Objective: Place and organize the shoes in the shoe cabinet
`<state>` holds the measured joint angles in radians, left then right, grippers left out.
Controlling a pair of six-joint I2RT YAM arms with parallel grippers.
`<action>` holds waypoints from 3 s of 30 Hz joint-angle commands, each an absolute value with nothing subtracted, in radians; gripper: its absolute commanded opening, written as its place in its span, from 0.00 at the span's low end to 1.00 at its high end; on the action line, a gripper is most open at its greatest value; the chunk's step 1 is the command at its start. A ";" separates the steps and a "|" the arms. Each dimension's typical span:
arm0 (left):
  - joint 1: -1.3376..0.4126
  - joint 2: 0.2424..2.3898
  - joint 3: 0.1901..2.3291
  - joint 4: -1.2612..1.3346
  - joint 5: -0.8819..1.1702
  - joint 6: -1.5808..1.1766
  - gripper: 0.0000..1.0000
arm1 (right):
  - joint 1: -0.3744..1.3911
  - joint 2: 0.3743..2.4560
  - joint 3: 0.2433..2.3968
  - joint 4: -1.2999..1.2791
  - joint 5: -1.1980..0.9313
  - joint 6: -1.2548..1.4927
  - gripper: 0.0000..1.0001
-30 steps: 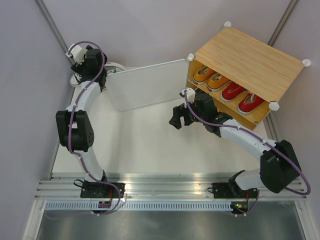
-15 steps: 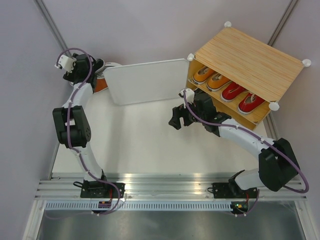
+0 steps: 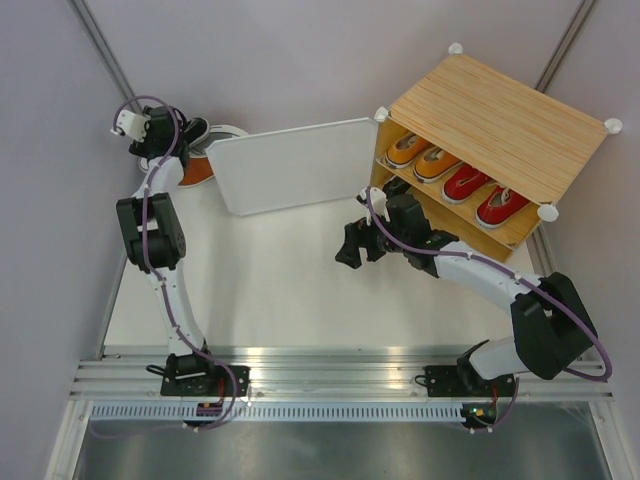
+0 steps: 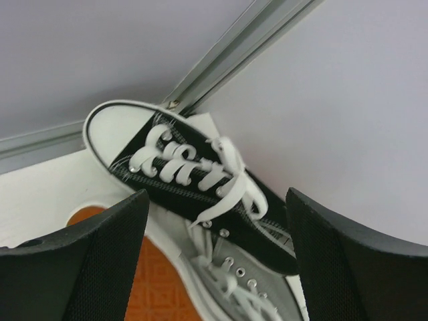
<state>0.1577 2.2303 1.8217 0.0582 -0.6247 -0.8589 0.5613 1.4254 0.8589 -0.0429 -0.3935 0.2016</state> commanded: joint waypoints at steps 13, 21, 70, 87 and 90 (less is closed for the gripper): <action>0.210 2.546 2.221 0.029 -0.545 -0.812 0.79 | 0.583 1.427 0.827 0.003 -0.555 0.230 0.89; 0.221 2.643 2.307 0.064 -0.476 -0.764 0.56 | 0.610 1.417 0.819 -0.066 -0.546 0.216 0.89; 0.229 1.427 1.100 -0.187 -0.330 -0.713 0.02 | 0.624 1.238 0.887 -0.281 -0.543 0.132 0.88; 0.140 0.916 0.851 -0.422 -0.344 -0.525 0.02 | 0.627 1.446 1.046 0.029 -0.469 0.354 0.87; 0.100 0.861 0.827 -0.436 -0.331 -0.465 0.02 | 0.640 1.546 1.127 0.116 -0.425 0.391 0.86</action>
